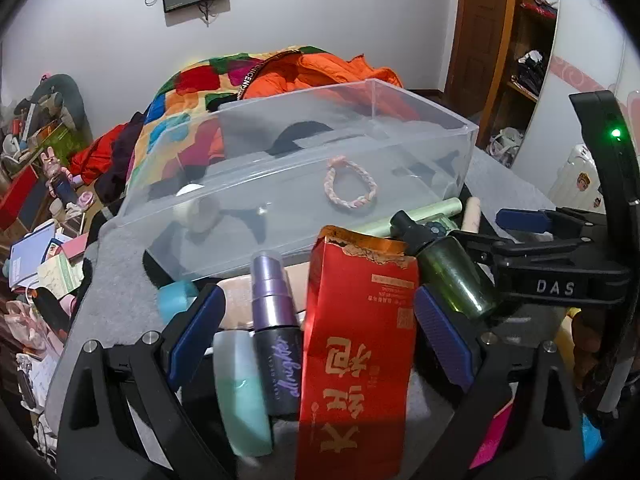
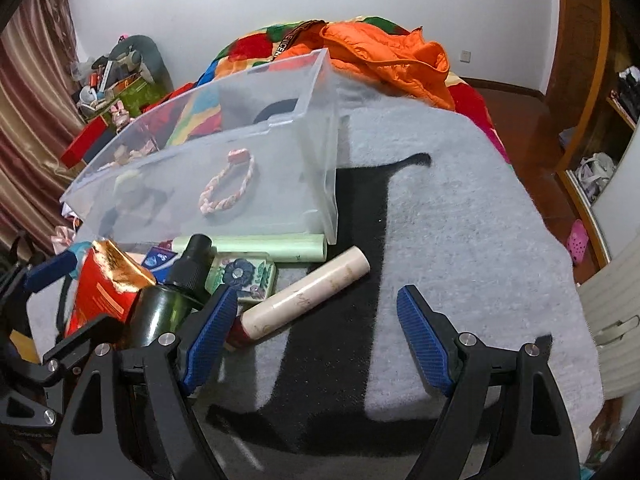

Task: Organize objects
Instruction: 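Move both grippers back toward the remaining items beside the box, then grasp the red box with the left gripper while the right grasps the cream spray can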

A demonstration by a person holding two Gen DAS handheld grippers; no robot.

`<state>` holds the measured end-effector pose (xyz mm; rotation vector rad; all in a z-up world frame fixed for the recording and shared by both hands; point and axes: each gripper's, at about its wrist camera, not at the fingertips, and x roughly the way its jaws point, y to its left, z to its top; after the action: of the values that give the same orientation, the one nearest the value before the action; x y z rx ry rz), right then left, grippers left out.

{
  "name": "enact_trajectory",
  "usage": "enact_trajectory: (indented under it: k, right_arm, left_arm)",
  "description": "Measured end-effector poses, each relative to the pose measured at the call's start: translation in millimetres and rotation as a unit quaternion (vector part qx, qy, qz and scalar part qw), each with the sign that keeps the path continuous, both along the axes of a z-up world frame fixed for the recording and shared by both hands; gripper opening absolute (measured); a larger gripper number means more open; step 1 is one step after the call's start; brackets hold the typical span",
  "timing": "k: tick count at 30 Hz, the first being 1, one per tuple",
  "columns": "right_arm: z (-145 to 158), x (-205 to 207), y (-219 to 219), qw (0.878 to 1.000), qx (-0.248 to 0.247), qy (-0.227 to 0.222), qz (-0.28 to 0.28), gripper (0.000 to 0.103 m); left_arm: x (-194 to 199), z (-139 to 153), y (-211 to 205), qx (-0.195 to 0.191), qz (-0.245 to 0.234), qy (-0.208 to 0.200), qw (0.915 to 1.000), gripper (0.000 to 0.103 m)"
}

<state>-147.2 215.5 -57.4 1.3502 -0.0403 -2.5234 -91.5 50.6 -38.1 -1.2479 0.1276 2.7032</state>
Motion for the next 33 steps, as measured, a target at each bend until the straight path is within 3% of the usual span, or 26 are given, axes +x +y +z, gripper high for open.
enact_trajectory:
  k: [6, 12, 17, 20, 24, 33]
  right_arm:
    - [2, 5, 10, 1.000, 0.012, -0.001, -0.007, 0.077]
    - [3, 8, 19, 0.999, 0.045, 0.008, -0.020, 0.077]
    - [2, -1, 11, 0.999, 0.041, 0.015, -0.007, 0.053]
    - [0, -2, 9, 0.999, 0.036, 0.021, -0.008, 0.044]
    - [1, 4, 12, 0.999, 0.035, 0.027, -0.007, 0.016]
    - [16, 17, 29, 0.998, 0.033, 0.052, -0.031, 0.014]
  left_arm:
    - [6, -5, 2, 0.005, -0.008, -0.007, 0.9999, 0.096]
    - [8, -12, 13, -0.025, -0.018, -0.007, 0.9995, 0.096]
    - [2, -10, 15, -0.025, -0.008, 0.007, 0.9996, 0.095]
    - [2, -9, 15, -0.022, -0.004, 0.014, 0.9997, 0.077]
    - [5, -7, 12, -0.025, 0.002, 0.025, 0.9994, 0.060]
    - [15, 11, -6, 0.025, 0.011, 0.045, 0.9986, 0.058]
